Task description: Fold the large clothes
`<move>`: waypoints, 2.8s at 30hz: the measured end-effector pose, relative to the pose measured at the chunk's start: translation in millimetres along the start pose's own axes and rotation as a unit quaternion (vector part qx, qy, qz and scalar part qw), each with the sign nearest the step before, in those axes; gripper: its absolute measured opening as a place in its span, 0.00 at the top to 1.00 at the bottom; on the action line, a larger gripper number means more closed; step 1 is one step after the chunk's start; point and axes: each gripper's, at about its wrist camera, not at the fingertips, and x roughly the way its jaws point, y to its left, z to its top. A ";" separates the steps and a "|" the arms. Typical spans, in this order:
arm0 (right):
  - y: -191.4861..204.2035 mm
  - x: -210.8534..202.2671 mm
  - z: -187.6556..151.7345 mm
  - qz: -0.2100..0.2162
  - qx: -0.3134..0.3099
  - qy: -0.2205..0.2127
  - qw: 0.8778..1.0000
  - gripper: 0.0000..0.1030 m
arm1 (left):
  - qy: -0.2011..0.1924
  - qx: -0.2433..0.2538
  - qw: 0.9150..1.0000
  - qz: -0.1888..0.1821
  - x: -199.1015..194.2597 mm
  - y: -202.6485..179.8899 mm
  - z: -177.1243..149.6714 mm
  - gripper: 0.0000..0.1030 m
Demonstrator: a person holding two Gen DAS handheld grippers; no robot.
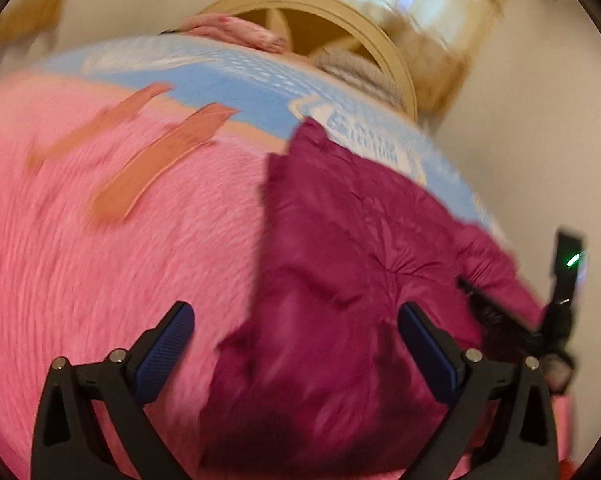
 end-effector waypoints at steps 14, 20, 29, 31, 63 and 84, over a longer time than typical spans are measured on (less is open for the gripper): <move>-8.1 -1.3 0.1 0.015 0.011 -0.002 1.000 0.85 | 0.002 -0.091 0.993 -0.079 12.1 -11.6 -9.7 0.00; -10.5 -1.5 0.3 0.020 0.015 -0.002 1.000 0.85 | 0.005 -0.126 0.984 -0.122 38.2 -19.0 13.7 0.00; -16.2 -17.5 17.8 0.051 0.065 0.004 0.997 0.85 | 0.006 -0.155 0.976 -0.150 27.5 -7.7 15.4 0.13; -17.1 -23.9 25.4 0.068 0.086 -0.004 0.994 0.85 | 0.013 -0.178 0.971 -0.160 21.4 -4.9 12.5 0.13; -12.1 21.1 10.7 0.136 0.115 0.011 0.984 0.84 | 0.251 -0.052 0.934 -0.249 113.3 -10.9 94.4 0.00; -22.3 21.6 10.5 0.127 0.171 0.035 0.976 0.85 | 0.169 -0.037 0.938 -0.301 68.4 -68.7 96.4 0.82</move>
